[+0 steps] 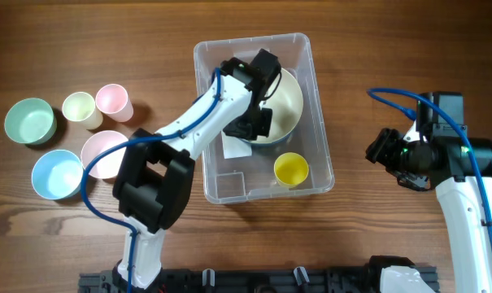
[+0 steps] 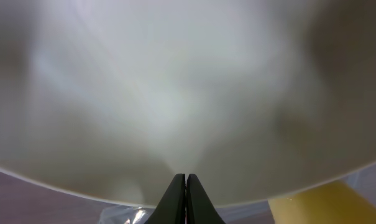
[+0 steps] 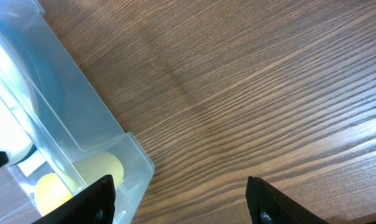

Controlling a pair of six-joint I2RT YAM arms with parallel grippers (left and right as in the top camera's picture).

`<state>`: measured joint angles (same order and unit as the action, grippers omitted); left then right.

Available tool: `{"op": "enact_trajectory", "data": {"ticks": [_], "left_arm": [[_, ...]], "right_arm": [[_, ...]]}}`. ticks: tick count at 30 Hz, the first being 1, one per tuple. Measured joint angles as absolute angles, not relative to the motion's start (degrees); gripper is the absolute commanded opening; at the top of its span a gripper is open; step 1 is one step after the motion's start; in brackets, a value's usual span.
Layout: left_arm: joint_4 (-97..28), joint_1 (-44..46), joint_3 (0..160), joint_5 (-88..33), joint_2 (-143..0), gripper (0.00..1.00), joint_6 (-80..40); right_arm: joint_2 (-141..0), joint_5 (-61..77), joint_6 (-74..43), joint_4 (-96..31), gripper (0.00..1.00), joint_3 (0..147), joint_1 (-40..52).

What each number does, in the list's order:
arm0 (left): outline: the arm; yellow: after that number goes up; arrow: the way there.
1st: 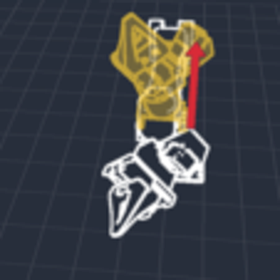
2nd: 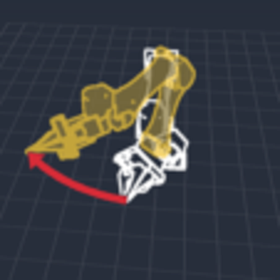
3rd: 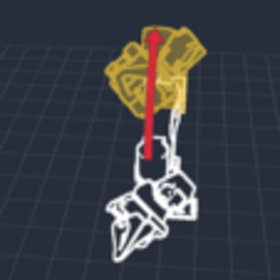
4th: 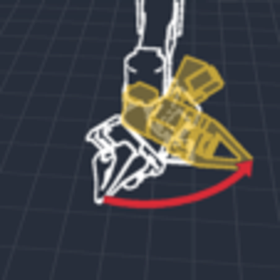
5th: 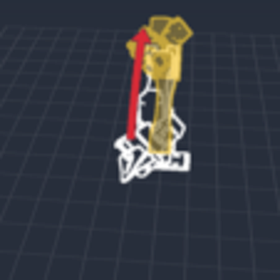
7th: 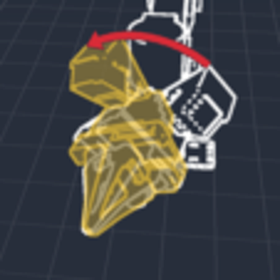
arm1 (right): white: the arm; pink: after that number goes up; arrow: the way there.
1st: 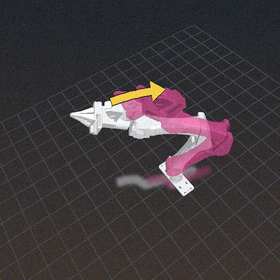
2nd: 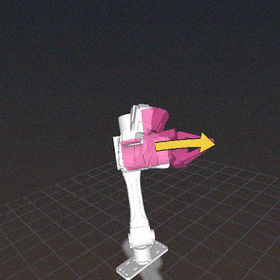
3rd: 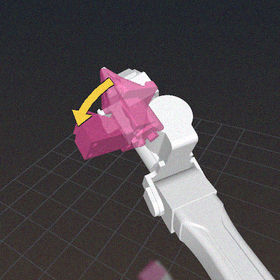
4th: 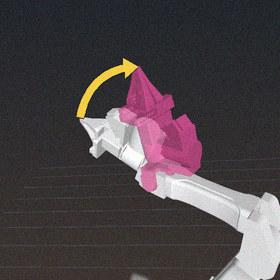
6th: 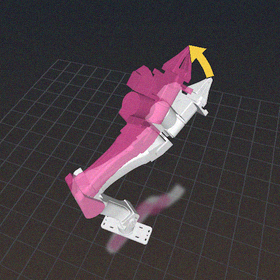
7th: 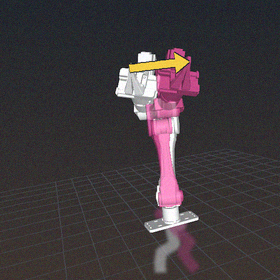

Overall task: Pack container
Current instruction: 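Move the left gripper back and grasp the pink cup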

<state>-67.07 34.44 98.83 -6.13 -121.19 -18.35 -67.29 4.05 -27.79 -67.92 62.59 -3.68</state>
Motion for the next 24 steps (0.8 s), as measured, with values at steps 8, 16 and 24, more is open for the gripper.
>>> {"op": "enact_trajectory", "data": {"ticks": [8, 16, 24], "left_arm": [[-67.5, 33.8, 98.3, -4.5, -110.5, 0.7, -18.4], [-67.5, 13.2, 98.7, 4.0, -89.1, 0.87, -18.6], [-63.7, -3.7, 98.7, 2.2, -105.5, 0.84, -18.6]], "right_arm": [[-67.3, 4.1, -27.8, -67.9, 0.69, 62.6, -3.7], [-67.3, 4.1, -26.7, -68.0, 0.69, 62.6, -3.7], [-67.3, 4.1, -26.1, -68.1, 0.69, 62.6, -3.7]]}}
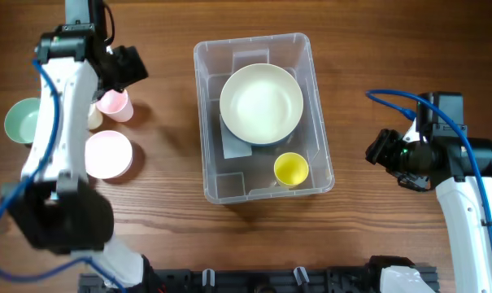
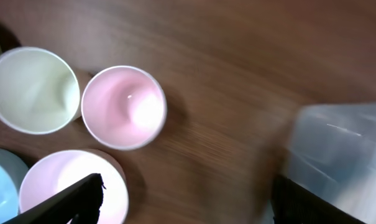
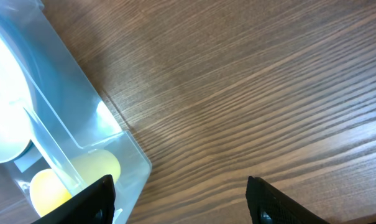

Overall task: Pack container
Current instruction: 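Move the left gripper back and grasp the pink cup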

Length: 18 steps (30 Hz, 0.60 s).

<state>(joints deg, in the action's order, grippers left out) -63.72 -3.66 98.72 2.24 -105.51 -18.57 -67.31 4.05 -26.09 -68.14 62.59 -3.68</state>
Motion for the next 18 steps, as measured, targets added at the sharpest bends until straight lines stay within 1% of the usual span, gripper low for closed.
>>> {"op": "enact_trajectory", "data": {"ticks": [6, 8, 9, 10, 11, 13, 14, 15, 18], "left_arm": [[-60.8, -6.0, 98.7, 1.7, -116.7, 0.82, -18.6], [-59.2, -6.0, 98.7, 1.6, -118.8, 0.77, -18.6], [-58.7, -6.0, 98.7, 1.6, -119.4, 0.72, -18.6], [-57.9, -6.0, 98.7, 1.6, -120.2, 0.61, -18.5], [-57.5, -6.0, 98.7, 1.6, -120.9, 0.44, -18.4], [-57.3, -6.0, 98.7, 1.6, -121.4, 0.17, -18.7], [-57.3, -6.0, 98.7, 1.6, -121.5, 0.13, -18.7], [-57.3, -6.0, 98.7, 1.6, -121.5, 0.04, -18.7], [-57.4, -6.0, 98.7, 1.7, -121.5, 0.04, -18.7]], "right_arm": [[-67.3, 4.1, -25.9, -68.1, 0.69, 62.6, -3.7], [-67.3, 4.1, -25.8, -68.1, 0.69, 62.6, -3.7], [-67.3, 4.1, -25.8, -68.1, 0.69, 62.6, -3.7], [-67.3, 4.1, -25.8, -68.2, 0.69, 62.6, -3.7], [-67.3, 4.1, -25.8, -68.2, 0.69, 62.6, -3.7], [-67.3, 4.1, -25.8, -68.4, 0.68, 62.6, -3.7], [-67.3, 4.1, -25.8, -68.4, 0.69, 62.6, -3.7], [-67.3, 4.1, -25.8, -68.5, 0.69, 62.6, -3.7], [-67.3, 4.1, -25.8, -68.5, 0.69, 62.6, -3.7]]}}
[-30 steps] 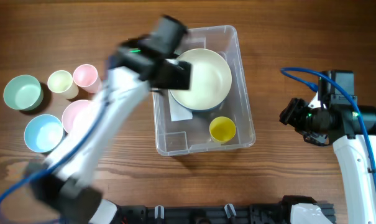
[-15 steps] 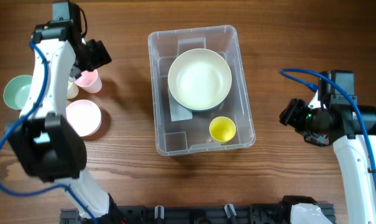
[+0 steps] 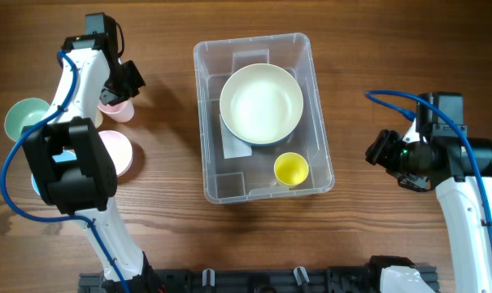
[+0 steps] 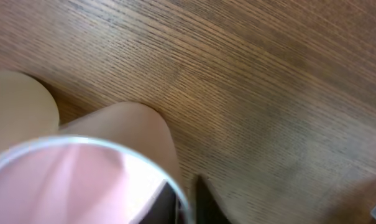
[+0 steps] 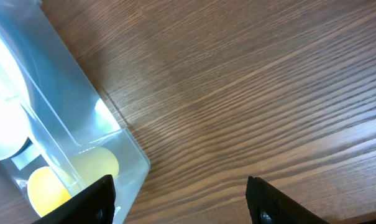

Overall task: Pack container
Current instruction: 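Move the left gripper back and grasp the pink cup, then place the pink cup into the container over the yellow cup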

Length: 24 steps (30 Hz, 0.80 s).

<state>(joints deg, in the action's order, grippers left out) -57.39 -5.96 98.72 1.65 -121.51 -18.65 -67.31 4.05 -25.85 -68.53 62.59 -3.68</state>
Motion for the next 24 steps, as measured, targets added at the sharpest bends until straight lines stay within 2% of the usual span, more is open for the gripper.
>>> {"op": "enact_trajectory", "data": {"ticks": [6, 10, 18, 24], "left_arm": [[-57.4, -5.2, 98.7, 2.1, -121.3, 0.04, -18.5], [-57.9, -1.1, 98.3, 1.6, -115.7, 0.04, -18.5], [-60.1, 19.2, 99.0, 1.3, -88.9, 0.04, -18.7], [-69.9, 33.8, 99.2, -2.3, -91.5, 0.04, -20.2]], "right_arm": [[-67.3, 4.1, -25.8, -68.5, 0.69, 62.6, -3.7], [-67.3, 4.1, -25.8, -68.6, 0.69, 62.6, -3.7], [-67.3, 4.0, -25.2, -68.3, 0.69, 62.6, -3.7], [-67.3, 4.1, -25.2, -68.3, 0.69, 62.6, -3.7]]}}
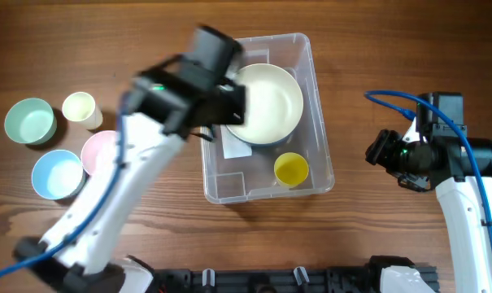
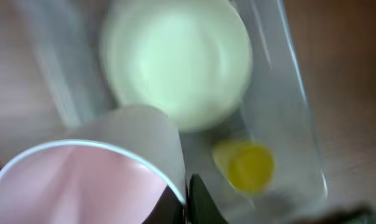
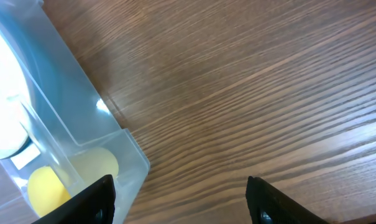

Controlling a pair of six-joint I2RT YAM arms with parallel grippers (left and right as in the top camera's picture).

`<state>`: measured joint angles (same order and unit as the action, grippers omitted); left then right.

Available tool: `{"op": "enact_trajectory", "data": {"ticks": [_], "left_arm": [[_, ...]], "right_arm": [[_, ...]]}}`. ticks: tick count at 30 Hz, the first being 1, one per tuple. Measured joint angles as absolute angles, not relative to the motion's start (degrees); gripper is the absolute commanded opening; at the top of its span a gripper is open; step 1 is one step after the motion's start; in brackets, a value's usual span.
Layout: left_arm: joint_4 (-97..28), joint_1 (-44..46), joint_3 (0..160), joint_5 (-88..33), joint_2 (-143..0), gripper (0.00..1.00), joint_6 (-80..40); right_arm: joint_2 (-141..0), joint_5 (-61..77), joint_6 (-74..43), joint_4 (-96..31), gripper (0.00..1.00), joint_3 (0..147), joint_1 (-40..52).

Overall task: Pack container
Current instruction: 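Place the pink cup into the container over the yellow cup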

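In the left wrist view my left gripper (image 2: pixel 186 190) is shut on the rim of a small pink cup (image 2: pixel 82 180), held above the clear plastic container (image 2: pixel 287 81). Inside the container (image 1: pixel 319 98) lie a cream bowl (image 1: pixel 266 102) and a yellow cup (image 1: pixel 291 169); both also show below the held cup, the bowl (image 2: pixel 175 59) and the yellow cup (image 2: pixel 250 167). The left arm (image 1: pixel 189 81) blurs over the container's left side and hides the pink cup from overhead. My right gripper (image 3: pixel 181 199) stands open over bare wood, right of the container.
Left of the container stand a green bowl (image 1: pixel 30 120), a cream cup (image 1: pixel 78 107), a pink bowl (image 1: pixel 97 146) partly under the arm, and a blue bowl (image 1: pixel 54 173). The container's corner (image 3: pixel 122 162) lies close to the right gripper's left finger.
My left gripper was shut on the pink cup's rim among the cups at the far left. Now it holds that cup over the container. The right arm is unmoved.
My left gripper was first shut at the cream bowl's rim inside the container. Then the bowl lay in the container and the gripper was open above the cups at the left. Then it was shut on the pink cup, now held over the container.
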<state>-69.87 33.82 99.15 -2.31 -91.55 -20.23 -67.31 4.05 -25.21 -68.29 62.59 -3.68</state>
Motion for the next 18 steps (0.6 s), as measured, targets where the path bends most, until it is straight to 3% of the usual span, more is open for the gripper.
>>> {"op": "enact_trajectory", "data": {"ticks": [7, 15, 18], "left_arm": [[-69.3, 48.9, 98.8, -9.5, -96.4, 0.04, -17.1], [-69.3, 50.9, 98.8, -10.7, -98.0, 0.04, -15.3], [-69.2, 50.9, 98.8, -11.3, -99.6, 0.04, -15.1]], "right_arm": [[-67.3, 4.0, -27.0, -67.2, 0.69, 62.6, -5.5], [-67.3, 4.1, -24.2, -67.1, 0.69, 62.6, -24.1], [-67.3, 4.1, -22.1, -67.9, 0.69, 62.6, -26.2]]}}
